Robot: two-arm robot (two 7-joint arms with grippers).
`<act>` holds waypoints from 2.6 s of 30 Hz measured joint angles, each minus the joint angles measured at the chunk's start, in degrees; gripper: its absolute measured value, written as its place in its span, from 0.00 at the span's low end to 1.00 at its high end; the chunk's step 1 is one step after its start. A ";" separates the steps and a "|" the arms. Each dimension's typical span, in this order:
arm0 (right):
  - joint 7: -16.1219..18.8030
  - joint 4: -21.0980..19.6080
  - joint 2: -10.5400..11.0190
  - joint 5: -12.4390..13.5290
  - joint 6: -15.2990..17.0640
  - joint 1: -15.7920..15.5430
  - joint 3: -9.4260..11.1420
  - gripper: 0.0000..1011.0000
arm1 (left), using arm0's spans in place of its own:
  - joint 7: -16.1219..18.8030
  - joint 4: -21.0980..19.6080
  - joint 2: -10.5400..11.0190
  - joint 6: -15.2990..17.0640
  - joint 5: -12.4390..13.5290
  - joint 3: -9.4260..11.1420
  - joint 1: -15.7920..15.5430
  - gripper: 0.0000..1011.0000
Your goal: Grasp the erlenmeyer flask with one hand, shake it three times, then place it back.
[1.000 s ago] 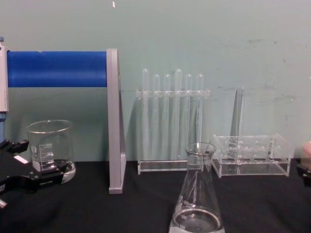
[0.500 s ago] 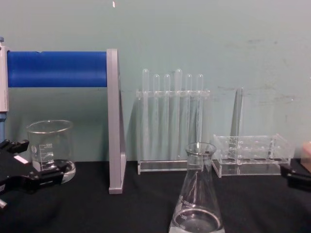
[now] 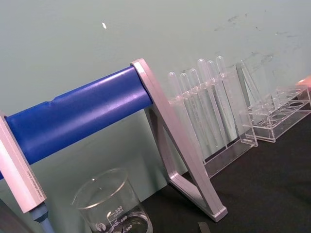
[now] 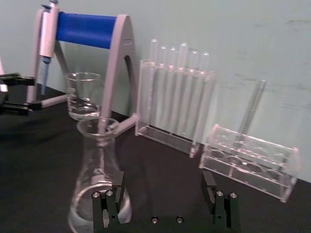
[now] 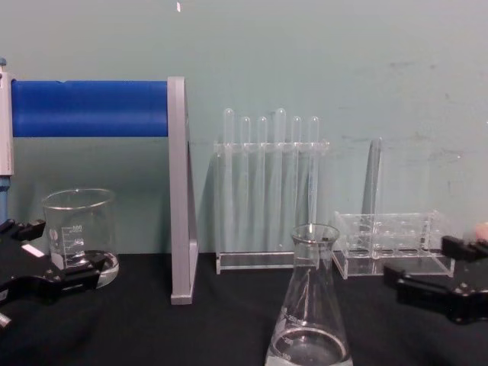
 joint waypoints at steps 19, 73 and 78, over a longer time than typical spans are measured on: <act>6.79 2.61 -3.83 0.69 1.20 2.53 -0.47 0.99 | 0.00 0.00 0.00 0.00 0.00 0.00 0.00 0.99; 14.51 12.04 -11.94 -4.22 1.73 10.59 -1.50 0.99 | 0.00 0.00 0.00 0.00 0.00 0.00 0.00 0.99; 14.51 12.04 -11.93 -4.22 1.72 10.59 -1.49 0.99 | 0.00 0.00 0.00 0.00 0.00 0.00 0.00 0.99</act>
